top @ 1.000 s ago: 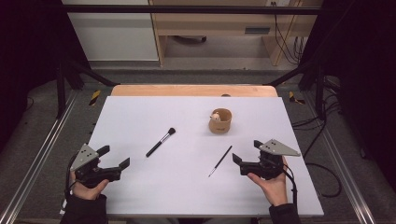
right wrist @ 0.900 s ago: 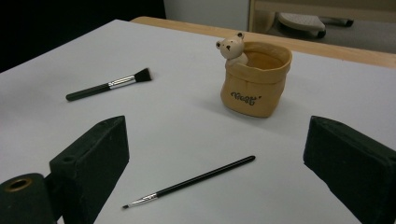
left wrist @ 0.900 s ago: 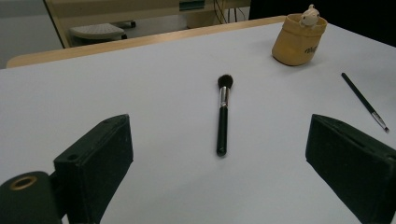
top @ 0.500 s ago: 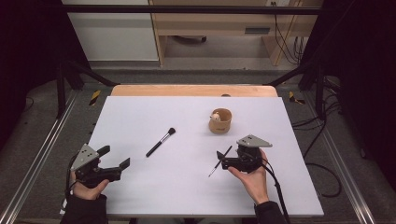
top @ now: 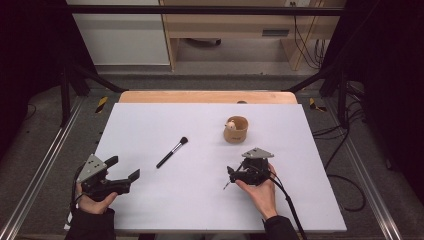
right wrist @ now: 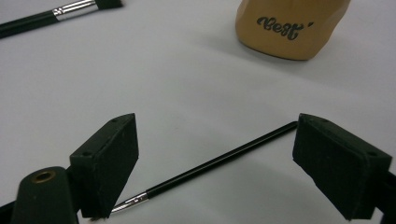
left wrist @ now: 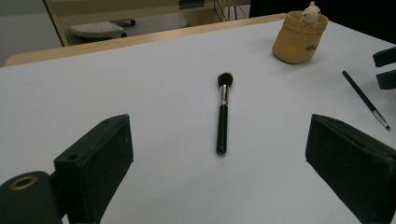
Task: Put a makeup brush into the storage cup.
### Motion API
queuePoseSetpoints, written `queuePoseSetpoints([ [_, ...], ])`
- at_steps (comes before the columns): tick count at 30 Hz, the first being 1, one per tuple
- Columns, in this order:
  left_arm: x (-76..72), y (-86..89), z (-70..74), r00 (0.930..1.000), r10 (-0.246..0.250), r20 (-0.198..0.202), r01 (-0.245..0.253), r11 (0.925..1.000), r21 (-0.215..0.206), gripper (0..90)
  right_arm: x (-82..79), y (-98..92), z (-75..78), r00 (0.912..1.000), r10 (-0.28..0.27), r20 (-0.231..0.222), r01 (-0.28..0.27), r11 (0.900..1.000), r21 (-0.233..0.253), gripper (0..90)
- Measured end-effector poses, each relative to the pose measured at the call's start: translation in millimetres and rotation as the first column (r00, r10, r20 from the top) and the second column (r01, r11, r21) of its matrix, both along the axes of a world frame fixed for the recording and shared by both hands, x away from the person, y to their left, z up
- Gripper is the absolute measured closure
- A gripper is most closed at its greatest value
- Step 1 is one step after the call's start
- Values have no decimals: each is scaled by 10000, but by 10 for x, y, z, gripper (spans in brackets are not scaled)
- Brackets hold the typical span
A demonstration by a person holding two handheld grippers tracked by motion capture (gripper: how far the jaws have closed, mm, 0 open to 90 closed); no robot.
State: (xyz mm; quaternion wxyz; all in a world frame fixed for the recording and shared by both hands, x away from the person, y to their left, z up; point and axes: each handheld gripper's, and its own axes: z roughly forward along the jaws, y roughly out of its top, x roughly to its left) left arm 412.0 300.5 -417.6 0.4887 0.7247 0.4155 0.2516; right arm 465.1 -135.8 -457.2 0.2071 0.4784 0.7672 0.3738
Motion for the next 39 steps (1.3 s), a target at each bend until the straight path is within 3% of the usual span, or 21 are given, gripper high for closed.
queuePoseSetpoints([
  [11,4,-3,-7,10000,-26,-23,27,10000,16,69,71,58,-144,9987,-181,-481,155,9983,-554,226],
  [20,-2,-2,-2,10000,-38,-5,38,10000,6,70,77,86,-217,9965,29,-840,-117,9944,-1051,316],
  [22,-2,-3,-1,10000,-52,1,52,10000,10,70,67,76,-222,9957,63,-924,-142,9962,-855,342],
  [28,-2,-6,-1,10000,-70,-5,70,10000,-1,70,62,63,-220,9959,79,-901,-159,9959,-889,378],
  [39,-3,-6,0,10000,-84,-15,84,10000,-9,70,29,11,-185,9941,187,-1069,-290,9950,-959,551],
])
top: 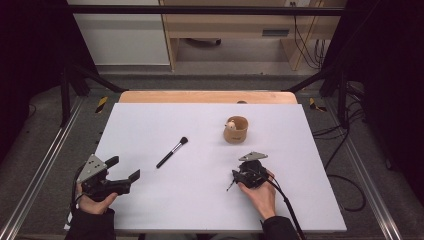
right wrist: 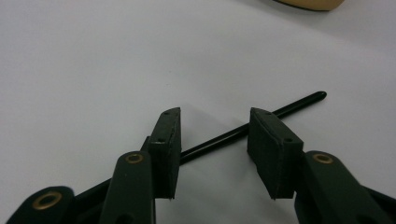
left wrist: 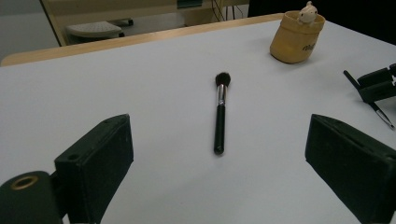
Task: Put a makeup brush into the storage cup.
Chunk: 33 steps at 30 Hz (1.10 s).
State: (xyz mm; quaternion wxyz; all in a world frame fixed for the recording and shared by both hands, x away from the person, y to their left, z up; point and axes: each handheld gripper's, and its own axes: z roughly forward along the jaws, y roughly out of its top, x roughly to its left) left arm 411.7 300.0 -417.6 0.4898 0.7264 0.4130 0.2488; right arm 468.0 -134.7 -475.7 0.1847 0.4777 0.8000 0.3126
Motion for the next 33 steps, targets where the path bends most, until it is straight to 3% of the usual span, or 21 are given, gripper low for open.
queuePoseSetpoints([
  [15,-3,-6,2,10000,-53,-9,53,10000,-44,71,-51,-81,30,9993,269,-248,-270,9996,-36,692],
  [33,-9,4,9,10000,-41,0,41,10000,-66,72,-123,-224,60,9981,-100,-615,94,9999,-96,781],
])
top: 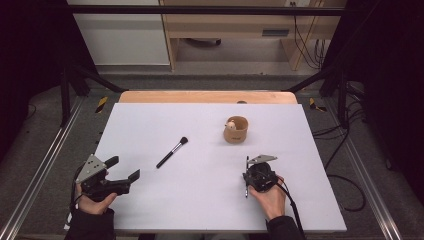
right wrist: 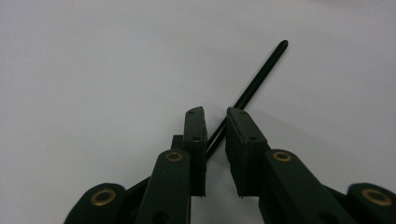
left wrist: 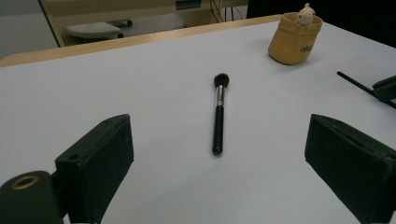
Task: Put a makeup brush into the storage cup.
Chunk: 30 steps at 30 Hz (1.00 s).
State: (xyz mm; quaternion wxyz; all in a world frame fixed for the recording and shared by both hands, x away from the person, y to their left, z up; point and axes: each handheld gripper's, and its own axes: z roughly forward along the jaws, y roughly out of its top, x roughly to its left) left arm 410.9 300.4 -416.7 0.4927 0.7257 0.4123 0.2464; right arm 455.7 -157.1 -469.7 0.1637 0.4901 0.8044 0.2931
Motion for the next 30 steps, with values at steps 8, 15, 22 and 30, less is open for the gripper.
queuePoseSetpoints([
  [8,-2,8,5,10000,16,35,-16,10000,18,73,0,-48,11,10000,-38,-61,38,10000,-4,807],
  [15,0,8,4,10000,17,29,-17,10000,28,73,-5,-74,19,9998,-156,-82,155,9998,-93,808],
  [22,4,7,0,10000,7,-2,-7,10000,0,73,17,-51,-2,9996,-288,49,288,9996,-47,709],
  [30,5,-1,0,10000,8,9,-8,10000,17,74,70,-76,-22,9985,-497,242,496,9987,68,738],
])
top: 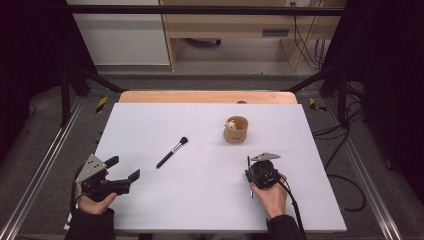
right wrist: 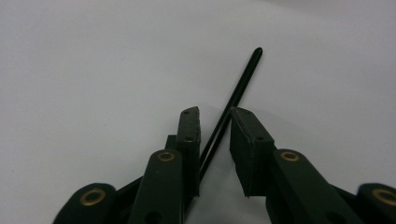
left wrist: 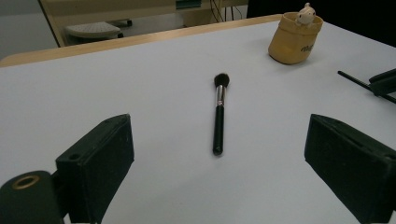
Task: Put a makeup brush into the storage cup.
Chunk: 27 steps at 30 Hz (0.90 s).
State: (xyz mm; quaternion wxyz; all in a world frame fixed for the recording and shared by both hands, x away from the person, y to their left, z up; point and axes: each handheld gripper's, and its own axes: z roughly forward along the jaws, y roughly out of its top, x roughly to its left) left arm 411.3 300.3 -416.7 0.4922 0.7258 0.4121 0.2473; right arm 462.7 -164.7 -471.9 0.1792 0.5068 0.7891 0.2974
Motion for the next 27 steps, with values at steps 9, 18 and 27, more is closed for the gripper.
queuePoseSetpoints([
  [9,-2,-1,1,10000,-20,6,20,10000,-5,75,0,-3,-1,9995,306,69,-306,9995,-53,812],
  [18,-1,-6,0,10000,-40,-8,40,10000,11,75,9,-41,18,9991,413,-63,-412,9991,131,827],
  [27,-1,-9,-1,10000,-52,-12,52,10000,21,75,12,5,-14,9979,582,271,-577,9982,-173,817],
])
